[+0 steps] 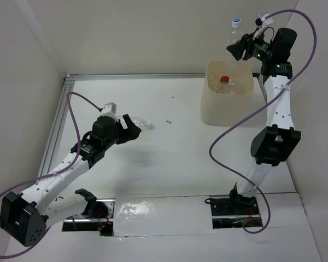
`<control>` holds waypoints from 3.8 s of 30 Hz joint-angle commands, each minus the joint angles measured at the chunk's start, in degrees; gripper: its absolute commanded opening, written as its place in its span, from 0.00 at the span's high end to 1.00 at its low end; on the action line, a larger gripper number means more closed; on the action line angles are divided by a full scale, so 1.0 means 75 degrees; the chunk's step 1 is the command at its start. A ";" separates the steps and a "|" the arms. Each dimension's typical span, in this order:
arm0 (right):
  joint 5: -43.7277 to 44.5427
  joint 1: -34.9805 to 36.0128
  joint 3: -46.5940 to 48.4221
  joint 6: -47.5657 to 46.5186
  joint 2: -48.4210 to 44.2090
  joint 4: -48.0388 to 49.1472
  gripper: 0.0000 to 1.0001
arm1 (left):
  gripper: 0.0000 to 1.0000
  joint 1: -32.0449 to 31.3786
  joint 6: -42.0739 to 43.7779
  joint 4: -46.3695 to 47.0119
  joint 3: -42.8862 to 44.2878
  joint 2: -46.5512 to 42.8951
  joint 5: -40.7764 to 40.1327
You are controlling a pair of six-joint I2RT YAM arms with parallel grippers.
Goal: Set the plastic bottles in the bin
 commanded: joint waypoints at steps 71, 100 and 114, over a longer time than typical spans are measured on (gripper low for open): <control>-0.3325 -0.0827 -0.3169 -0.1878 -0.2839 -0.1150 0.00 | 0.00 0.0737 -0.6146 -0.4112 0.5128 0.6525 -0.2415; -0.1252 -0.1038 -0.4763 -0.1397 -0.4163 -0.0353 0.92 | 0.95 -0.0199 -0.0408 0.0806 0.4483 0.4581 -0.1362; -0.0747 -0.1378 -0.4983 -0.2183 -0.4596 -0.2474 1.00 | 0.91 -0.1172 0.2314 0.4347 0.7366 0.5868 0.1838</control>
